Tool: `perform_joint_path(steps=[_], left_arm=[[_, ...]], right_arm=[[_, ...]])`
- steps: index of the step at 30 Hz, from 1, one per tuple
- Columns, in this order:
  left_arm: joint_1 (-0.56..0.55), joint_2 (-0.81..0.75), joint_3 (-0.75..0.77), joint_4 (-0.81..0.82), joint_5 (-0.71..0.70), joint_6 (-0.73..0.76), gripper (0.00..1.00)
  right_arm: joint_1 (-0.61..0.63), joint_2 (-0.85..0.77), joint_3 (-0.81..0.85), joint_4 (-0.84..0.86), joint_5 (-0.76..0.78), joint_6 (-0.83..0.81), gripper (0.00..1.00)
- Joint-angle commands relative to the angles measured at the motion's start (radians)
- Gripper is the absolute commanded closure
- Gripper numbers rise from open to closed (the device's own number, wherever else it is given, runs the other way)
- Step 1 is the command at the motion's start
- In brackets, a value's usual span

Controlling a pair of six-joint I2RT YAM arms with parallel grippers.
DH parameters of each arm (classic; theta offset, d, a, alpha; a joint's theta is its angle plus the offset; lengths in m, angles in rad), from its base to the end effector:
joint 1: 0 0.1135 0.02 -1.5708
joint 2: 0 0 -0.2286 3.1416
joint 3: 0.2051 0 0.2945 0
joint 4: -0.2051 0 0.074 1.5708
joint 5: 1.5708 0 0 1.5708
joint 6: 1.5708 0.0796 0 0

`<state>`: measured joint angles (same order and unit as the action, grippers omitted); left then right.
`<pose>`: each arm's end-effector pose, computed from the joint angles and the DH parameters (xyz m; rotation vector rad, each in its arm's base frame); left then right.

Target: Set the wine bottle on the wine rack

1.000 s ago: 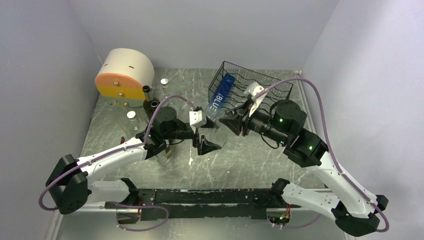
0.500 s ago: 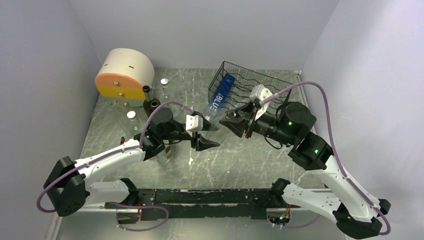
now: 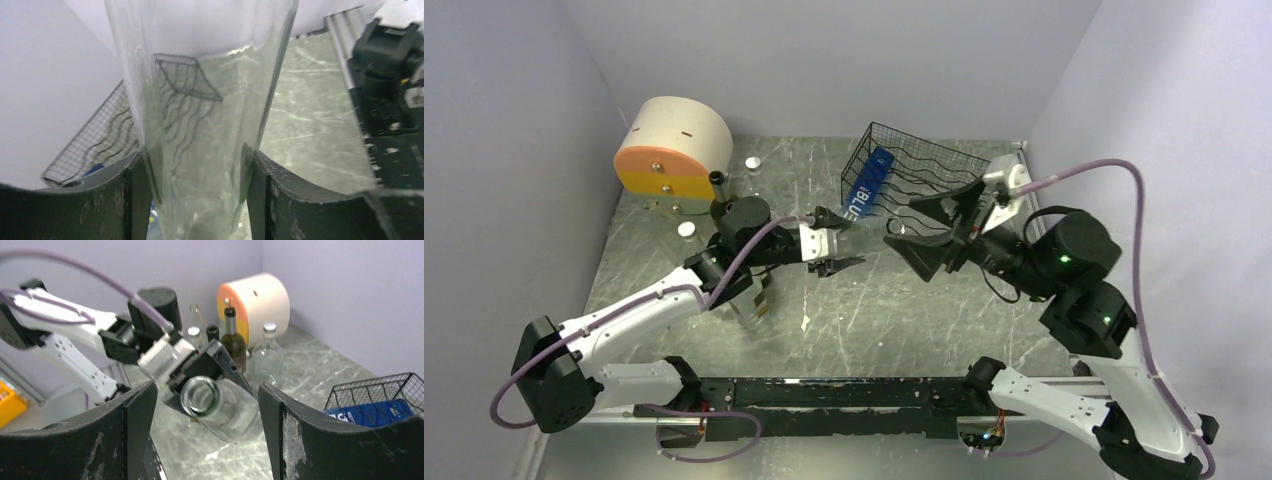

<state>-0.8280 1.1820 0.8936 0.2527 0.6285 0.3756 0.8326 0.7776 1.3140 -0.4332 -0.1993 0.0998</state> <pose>0.2125 -0.3006 0.2956 1.3118 1.0288 -0.8481 0.1401 0.1774 0.4884 -0.7046 1.3641 0.8969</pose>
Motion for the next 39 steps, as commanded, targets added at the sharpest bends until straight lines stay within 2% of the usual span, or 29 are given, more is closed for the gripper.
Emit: perform_joint_path(steps=[1, 4, 9, 12, 15, 18, 22, 26, 34, 39], left_arm=[[0.004, 0.001, 0.063, -0.037, -0.122, 0.236, 0.93], [0.004, 0.011, 0.103, -0.078, -0.214, 0.309, 0.93], [0.003, 0.027, 0.187, -0.147, -0.258, 0.45, 0.93], [0.002, 0.044, 0.211, -0.072, -0.297, 0.519, 0.93], [0.001, 0.059, 0.242, 0.033, -0.239, 0.582, 0.93], [0.0, 0.08, 0.271, 0.005, -0.202, 0.695, 0.93], [-0.011, 0.11, 0.295, -0.09, -0.243, 0.89, 0.93], [-0.016, 0.118, 0.289, -0.126, -0.265, 1.007, 0.93], [-0.037, 0.109, 0.297, -0.164, -0.247, 1.094, 0.93], [-0.052, 0.111, 0.293, -0.178, -0.28, 1.124, 0.93]], right_arm=[[0.003, -0.009, 0.094, -0.038, 0.081, 0.096, 0.22], [0.003, 0.008, 0.15, -0.084, 0.18, 0.132, 0.22], [0.003, 0.067, 0.226, -0.21, 0.324, 0.199, 0.22], [0.002, 0.157, 0.33, -0.325, 0.355, 0.231, 0.22], [0.003, 0.256, 0.478, -0.45, 0.385, 0.227, 0.22], [0.002, 0.311, 0.534, -0.545, 0.454, 0.241, 0.22], [0.002, 0.286, 0.455, -0.522, 0.465, 0.241, 0.22], [0.002, 0.289, 0.395, -0.513, 0.454, 0.245, 0.21], [0.003, 0.282, 0.181, -0.419, 0.384, 0.25, 0.21], [0.003, 0.296, 0.121, -0.379, 0.33, 0.255, 0.23]])
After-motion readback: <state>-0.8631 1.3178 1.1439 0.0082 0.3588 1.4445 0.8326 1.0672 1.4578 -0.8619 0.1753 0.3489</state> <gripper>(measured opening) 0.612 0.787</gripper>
